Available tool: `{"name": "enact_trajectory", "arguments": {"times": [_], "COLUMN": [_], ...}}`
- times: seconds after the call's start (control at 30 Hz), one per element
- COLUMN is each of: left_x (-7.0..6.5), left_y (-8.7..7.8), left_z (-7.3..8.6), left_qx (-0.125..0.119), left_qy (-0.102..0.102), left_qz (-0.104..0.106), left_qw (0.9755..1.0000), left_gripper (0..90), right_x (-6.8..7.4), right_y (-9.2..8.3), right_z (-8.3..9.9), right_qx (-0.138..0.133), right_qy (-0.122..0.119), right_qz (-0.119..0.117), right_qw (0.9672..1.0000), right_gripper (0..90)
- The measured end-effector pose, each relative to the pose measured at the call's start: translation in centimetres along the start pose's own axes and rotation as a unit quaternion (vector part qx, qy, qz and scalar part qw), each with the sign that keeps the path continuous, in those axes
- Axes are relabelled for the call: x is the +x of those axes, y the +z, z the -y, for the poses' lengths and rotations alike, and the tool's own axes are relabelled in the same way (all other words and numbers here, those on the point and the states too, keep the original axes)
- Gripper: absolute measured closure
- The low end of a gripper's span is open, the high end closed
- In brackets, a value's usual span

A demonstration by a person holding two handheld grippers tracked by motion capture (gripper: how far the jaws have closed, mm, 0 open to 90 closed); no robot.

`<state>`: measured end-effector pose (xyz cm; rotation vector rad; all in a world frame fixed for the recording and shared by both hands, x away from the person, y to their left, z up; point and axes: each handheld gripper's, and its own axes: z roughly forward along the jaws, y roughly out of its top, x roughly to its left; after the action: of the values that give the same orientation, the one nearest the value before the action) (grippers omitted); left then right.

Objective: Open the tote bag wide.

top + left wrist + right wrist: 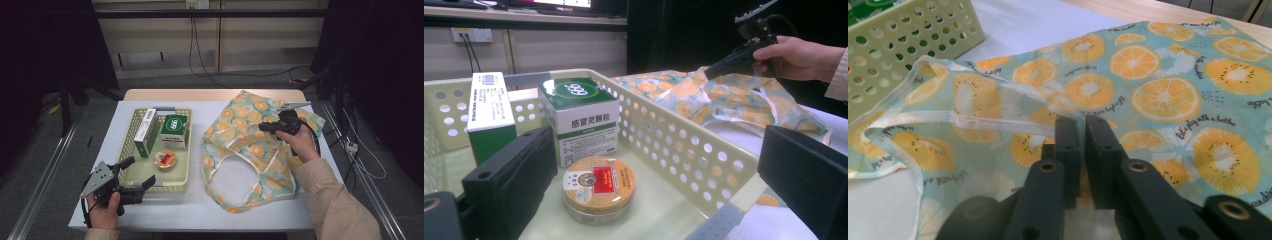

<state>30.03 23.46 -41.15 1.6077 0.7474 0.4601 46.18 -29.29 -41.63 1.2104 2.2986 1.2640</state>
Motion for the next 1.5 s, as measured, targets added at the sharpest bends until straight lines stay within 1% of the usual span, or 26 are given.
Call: {"name": "enact_trajectory", "arguments": {"times": [0.03,0.07,0.1,0.13,0.17,0.2,0.27,0.3,0.33,0.37,0.4,0.43,0.5,0.57,0.63,0.7,0.77,0.8,0.87,0.97,1.07,1.23,1.3,1.37,1.43,1.5], "left_x": [0.0,0.0,-0.1,-0.1,-0.1,-0.1,-0.2,-0.2,-0.2,-0.2,-0.2,-0.2,-0.2,-0.3,-0.3,-0.4,-0.4,-0.4,-0.5,-0.5,-0.5,-0.6,-0.5,-0.5,-0.5,-0.5], "left_y": [0.0,0.0,0.0,0.0,0.0,0.0,0.1,0.1,0.1,0.1,0.1,0.1,0.1,0.1,0.1,0.2,0.2,0.2,0.3,0.3,0.3,0.4,0.3,0.3,0.3,0.3], "left_z": [0.0,0.0,0.0,0.0,0.0,0.0,-0.1,-0.1,-0.1,-0.1,-0.1,-0.1,-0.1,-0.1,-0.1,-0.1,-0.1,-0.1,-0.1,-0.1,-0.1,-0.1,-0.1,-0.1,0.0,0.0], "left_qx": [0.000,0.001,0.002,0.002,0.002,0.001,0.001,0.001,0.001,0.001,0.001,0.001,0.001,0.001,0.002,0.001,0.002,0.003,0.003,0.003,0.004,0.004,0.004,0.005,0.006,0.006], "left_qy": [-0.001,0.001,0.002,0.002,0.002,0.002,0.002,0.002,0.005,0.005,0.005,0.004,0.005,0.005,0.006,0.007,0.006,0.009,0.008,0.008,0.009,0.008,0.010,0.009,0.009,0.010], "left_qz": [0.000,0.001,0.001,0.000,0.001,0.001,0.001,0.002,0.003,0.003,0.003,0.003,0.003,0.002,0.002,0.002,0.002,0.002,0.001,0.001,0.002,0.004,0.003,0.002,0.003,0.003], "left_qw": [1.0000,1.0000,1.0000,1.0000,1.0000,1.0000,1.0000,1.0000,1.0000,1.0000,1.0000,1.0000,1.0000,1.0000,1.0000,1.0000,1.0000,1.0000,1.0000,1.0000,1.0000,0.9999,0.9999,0.9999,0.9999,0.9999], "left_gripper": [2.4,2.4,2.4,2.4,2.4,2.4,2.4,2.4,2.4,2.4,2.4,2.4,2.4,2.4,2.4,2.4,2.4,2.4,2.4,2.4,2.4,2.4,2.4,2.4,2.4,2.4], "right_x": [0.1,0.2,0.3,0.5,0.7,0.8,1.2,1.4,1.7,2.0,2.4,2.8,3.7,4.7,5.9,7.1,8.2,8.7,9.5,10.2,10.7,11.0,10.9,10.7,10.3,9.8], "right_y": [0.0,0.0,-0.1,-0.2,-0.4,-0.6,-1.0,-1.2,-1.4,-1.7,-2.0,-2.2,-2.6,-2.9,-3.1,-3.1,-3.0,-2.9,-2.7,-2.3,-1.9,-0.5,0.0,0.5,0.9,1.0], "right_z": [0.0,0.0,0.0,-0.1,-0.1,-0.1,-0.1,-0.2,-0.2,-0.2,-0.2,-0.2,0.0,0.3,0.8,1.5,2.1,2.5,3.4,4.3,5.0,5.6,5.7,5.9,6.1,6.2], "right_qx": [0.003,0.003,0.001,0.000,-0.003,-0.003,-0.001,0.001,-0.003,-0.009,-0.014,-0.014,-0.015,-0.016,-0.009,0.000,0.015,0.016,0.020,0.023,0.029,0.051,0.058,0.070,0.076,0.072], "right_qy": [-0.005,-0.014,-0.019,-0.025,-0.027,-0.027,-0.026,-0.029,-0.033,-0.035,-0.031,-0.033,-0.047,-0.053,-0.069,-0.075,-0.096,-0.103,-0.104,-0.107,-0.113,-0.124,-0.123,-0.131,-0.128,-0.113], "right_qz": [0.009,0.014,0.022,0.040,0.048,0.045,0.041,0.036,0.033,0.030,0.025,0.017,0.016,0.003,-0.001,-0.010,-0.010,-0.010,-0.022,-0.026,-0.033,-0.021,-0.018,-0.002,0.009,0.011], "right_qw": [0.9999,0.9998,0.9996,0.9989,0.9985,0.9986,0.9988,0.9989,0.9989,0.9989,0.9991,0.9992,0.9987,0.9985,0.9976,0.9971,0.9953,0.9945,0.9941,0.9937,0.9926,0.9908,0.9905,0.9889,0.9888,0.9909], "right_gripper": [77.4,74.4,68.8,62.9,62.1,61.3,54.5,54.4,53.7,50.8,48.3,48.0,45.1,42.6,39.7,39.8,40.0,40.8,45.9,52.9,57.8,60.1,62.0,62.3,63.1,63.1]}}
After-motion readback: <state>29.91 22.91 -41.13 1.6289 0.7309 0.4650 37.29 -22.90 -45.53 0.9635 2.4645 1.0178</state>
